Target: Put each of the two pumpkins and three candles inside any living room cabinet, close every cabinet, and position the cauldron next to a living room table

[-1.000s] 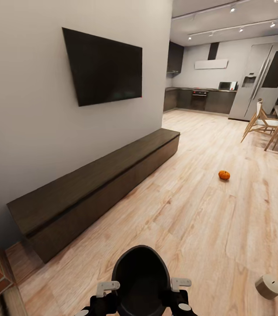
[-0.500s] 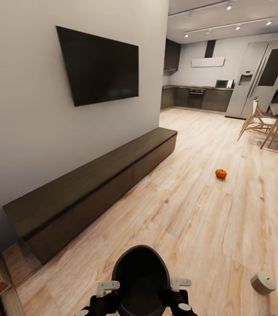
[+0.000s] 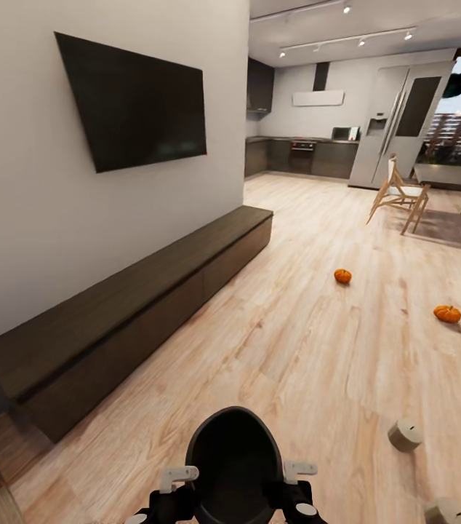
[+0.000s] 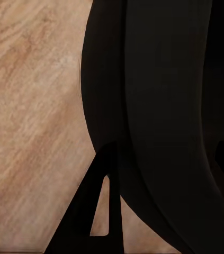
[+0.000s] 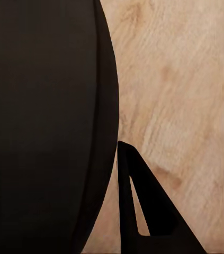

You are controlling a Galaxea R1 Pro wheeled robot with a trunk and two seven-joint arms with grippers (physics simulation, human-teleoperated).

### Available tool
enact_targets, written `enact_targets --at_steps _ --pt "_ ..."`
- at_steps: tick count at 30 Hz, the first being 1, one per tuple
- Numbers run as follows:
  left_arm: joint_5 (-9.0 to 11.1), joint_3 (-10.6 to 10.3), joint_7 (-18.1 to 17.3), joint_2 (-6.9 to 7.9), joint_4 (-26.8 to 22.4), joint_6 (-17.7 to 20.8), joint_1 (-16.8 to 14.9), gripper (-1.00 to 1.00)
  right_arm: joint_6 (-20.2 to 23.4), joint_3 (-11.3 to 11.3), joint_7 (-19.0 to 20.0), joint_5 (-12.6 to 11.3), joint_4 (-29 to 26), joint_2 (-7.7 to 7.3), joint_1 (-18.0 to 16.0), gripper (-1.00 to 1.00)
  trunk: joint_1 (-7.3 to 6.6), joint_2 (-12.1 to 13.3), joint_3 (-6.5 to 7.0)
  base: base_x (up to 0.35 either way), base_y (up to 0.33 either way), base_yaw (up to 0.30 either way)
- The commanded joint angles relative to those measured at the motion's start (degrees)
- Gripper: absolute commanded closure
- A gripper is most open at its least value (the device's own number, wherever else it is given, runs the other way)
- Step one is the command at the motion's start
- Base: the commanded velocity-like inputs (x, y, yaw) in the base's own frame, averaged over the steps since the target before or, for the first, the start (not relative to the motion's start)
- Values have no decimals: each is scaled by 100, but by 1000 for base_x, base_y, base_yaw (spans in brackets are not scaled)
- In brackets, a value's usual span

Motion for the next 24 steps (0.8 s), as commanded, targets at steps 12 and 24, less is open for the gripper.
enact_targets --at_steps 12,24 --pt "57 -11 -9 9 -6 32 1 100 -12 32 5 -33 -40 -4 -10 100 -3 -3 -56 -166 119 -225" --pt "57 -11 -9 9 -3 18 2 100 -12 31 5 -33 -42 -7 -10 100 -3 -3 -107 -35 13 -226"
